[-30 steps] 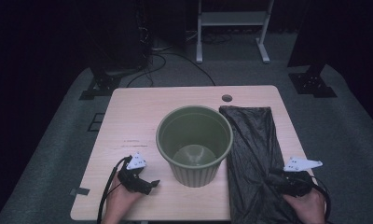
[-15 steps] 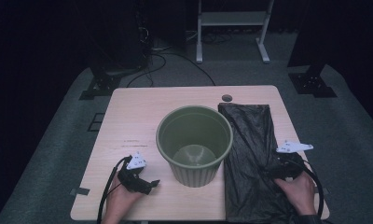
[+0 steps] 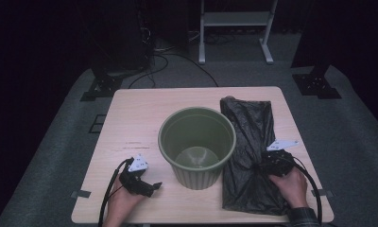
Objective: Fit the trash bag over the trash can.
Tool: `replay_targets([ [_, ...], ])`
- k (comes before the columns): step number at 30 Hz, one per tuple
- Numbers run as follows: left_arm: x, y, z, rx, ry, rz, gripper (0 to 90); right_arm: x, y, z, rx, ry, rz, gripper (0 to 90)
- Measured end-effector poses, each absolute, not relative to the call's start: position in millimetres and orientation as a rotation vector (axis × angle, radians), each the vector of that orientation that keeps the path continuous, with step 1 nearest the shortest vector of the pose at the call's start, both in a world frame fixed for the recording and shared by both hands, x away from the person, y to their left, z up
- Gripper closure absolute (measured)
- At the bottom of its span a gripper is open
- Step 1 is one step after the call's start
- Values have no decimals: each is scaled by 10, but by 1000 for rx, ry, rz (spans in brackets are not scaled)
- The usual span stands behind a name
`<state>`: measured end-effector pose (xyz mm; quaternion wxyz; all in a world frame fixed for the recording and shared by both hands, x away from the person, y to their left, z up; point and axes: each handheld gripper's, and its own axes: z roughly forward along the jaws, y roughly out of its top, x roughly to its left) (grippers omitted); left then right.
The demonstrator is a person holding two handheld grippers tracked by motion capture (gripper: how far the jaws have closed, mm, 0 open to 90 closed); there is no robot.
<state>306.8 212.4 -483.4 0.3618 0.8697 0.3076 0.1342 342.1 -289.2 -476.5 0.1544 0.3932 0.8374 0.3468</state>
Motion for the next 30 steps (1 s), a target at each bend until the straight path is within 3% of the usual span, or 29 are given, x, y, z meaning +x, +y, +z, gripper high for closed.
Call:
replay_targets([
  [5, 3068, 2124, -4834, 2240, 793, 346, 0, 3417, -2923, -4732, 1146, 2420, 988, 871],
  [6, 3067, 2124, -4834, 2240, 793, 346, 0, 3408, -2921, -4733, 1126, 2429, 986, 889],
  [16, 3067, 2124, -4834, 2240, 793, 346, 0, 3239, -2868, -4694, 987, 2562, 991, 896],
  [28, 3065, 2124, -4834, 2239, 794, 347, 0, 2706, -2942, -4706, 828, 2667, 1026, 889],
  [30, 3066, 2124, -4834, 2239, 794, 347, 0, 2663, -2987, -4699, 840, 2657, 1032, 784],
])
